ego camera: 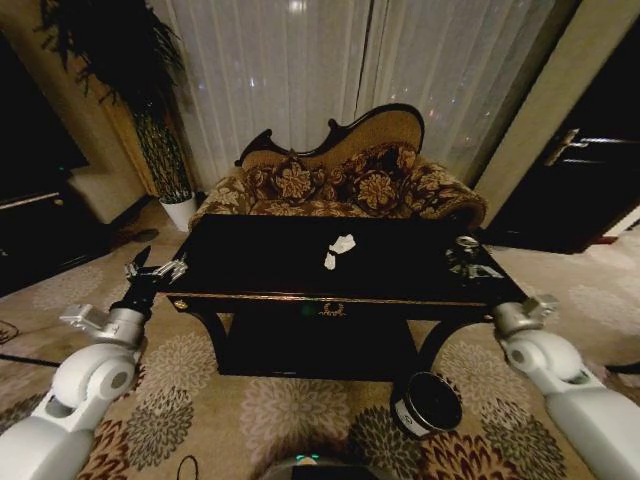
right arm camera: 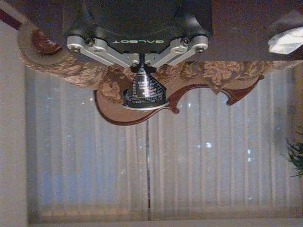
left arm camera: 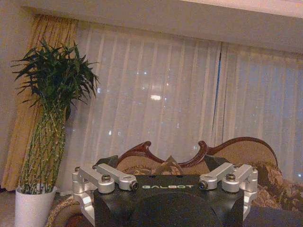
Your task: Move to the front of the table and place the trash on the table into the trash bin.
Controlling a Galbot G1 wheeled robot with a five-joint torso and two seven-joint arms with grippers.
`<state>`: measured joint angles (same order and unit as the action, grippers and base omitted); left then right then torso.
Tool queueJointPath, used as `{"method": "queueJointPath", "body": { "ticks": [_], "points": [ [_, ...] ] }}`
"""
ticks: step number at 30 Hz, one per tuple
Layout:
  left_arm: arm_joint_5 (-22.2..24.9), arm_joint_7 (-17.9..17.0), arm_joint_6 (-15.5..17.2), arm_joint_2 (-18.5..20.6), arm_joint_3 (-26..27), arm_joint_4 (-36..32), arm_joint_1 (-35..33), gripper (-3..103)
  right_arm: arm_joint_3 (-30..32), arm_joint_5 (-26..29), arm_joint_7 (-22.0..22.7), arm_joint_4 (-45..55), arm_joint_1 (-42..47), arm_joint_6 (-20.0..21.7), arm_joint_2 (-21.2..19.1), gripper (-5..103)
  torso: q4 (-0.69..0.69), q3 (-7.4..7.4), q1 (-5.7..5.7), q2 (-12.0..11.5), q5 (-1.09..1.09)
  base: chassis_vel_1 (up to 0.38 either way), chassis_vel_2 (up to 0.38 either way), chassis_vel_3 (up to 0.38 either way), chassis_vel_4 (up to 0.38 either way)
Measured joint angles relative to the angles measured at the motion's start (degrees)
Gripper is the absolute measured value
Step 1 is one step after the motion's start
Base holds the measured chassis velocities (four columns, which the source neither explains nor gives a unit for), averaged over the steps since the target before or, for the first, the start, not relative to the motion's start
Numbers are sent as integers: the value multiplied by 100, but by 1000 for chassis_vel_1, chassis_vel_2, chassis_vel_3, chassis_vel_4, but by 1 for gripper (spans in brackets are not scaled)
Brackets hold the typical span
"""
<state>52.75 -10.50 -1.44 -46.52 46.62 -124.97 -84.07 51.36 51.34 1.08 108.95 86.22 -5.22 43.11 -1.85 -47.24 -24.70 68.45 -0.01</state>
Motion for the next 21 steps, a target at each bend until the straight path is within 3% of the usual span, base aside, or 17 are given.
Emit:
{"method": "queueJointPath", "body": {
  "ticks": [3,9,16,21],
  "points": [
    [0,0,0,0,0,0,0,100,527,-33,-177,180,749,-226,326,0,0,0,0,0,0,0,0,0,0],
    [0,1,0,0,0,0,0,100,867,-476,-644,342,1666,-799,876,0,-1,0,1,0,0,0,0,0,0],
    [0,0,0,0,0,0,0,100,785,-1015,-1123,74,2025,-1529,1296,0,0,0,0,0,-1,0,0,0,0],
    [0,0,0,0,0,0,0,100,298,-1549,-1338,-766,1813,-2072,1560,0,-2,0,-1,-1,2,0,0,0,0]
  ]
}}
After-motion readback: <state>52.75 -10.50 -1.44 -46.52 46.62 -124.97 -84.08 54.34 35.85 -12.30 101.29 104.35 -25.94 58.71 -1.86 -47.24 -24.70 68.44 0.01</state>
